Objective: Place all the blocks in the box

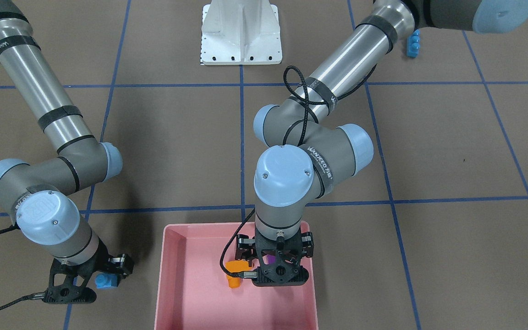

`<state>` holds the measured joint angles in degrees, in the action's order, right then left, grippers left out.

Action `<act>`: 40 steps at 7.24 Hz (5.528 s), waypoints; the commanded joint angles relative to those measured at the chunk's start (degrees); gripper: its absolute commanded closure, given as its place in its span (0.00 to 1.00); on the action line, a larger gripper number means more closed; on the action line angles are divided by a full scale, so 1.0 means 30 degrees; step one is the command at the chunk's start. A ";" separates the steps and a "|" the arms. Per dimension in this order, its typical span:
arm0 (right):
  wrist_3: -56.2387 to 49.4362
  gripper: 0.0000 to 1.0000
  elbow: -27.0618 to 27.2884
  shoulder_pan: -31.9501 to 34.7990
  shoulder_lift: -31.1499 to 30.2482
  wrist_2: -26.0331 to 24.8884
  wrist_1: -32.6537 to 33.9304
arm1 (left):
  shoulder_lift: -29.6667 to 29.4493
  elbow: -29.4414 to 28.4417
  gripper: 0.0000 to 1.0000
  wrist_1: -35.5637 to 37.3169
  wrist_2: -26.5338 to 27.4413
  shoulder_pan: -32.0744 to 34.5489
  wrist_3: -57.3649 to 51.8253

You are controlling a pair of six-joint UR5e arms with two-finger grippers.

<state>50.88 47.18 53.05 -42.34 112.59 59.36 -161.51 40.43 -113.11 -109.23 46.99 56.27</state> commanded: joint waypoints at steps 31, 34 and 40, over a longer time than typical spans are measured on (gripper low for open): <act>-0.7901 0.01 2.3960 0.5930 -1.7920 0.3397 1.0832 | 3.5193 2.5253 0.00 -0.7169 -0.7567 0.1250 -0.8297; -0.8406 0.01 2.3826 0.6048 -2.1915 0.3749 0.5773 | 3.5703 2.5224 0.00 -0.7383 -0.5351 -0.4300 -0.4238; -0.8230 0.01 2.3913 0.6019 -2.1982 0.3779 0.5585 | 3.5353 2.4671 0.39 -0.7940 -0.1354 -1.2995 0.1722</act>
<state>26.12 118.95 71.18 -108.35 123.92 76.12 -55.02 115.37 -136.93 -114.09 9.79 60.53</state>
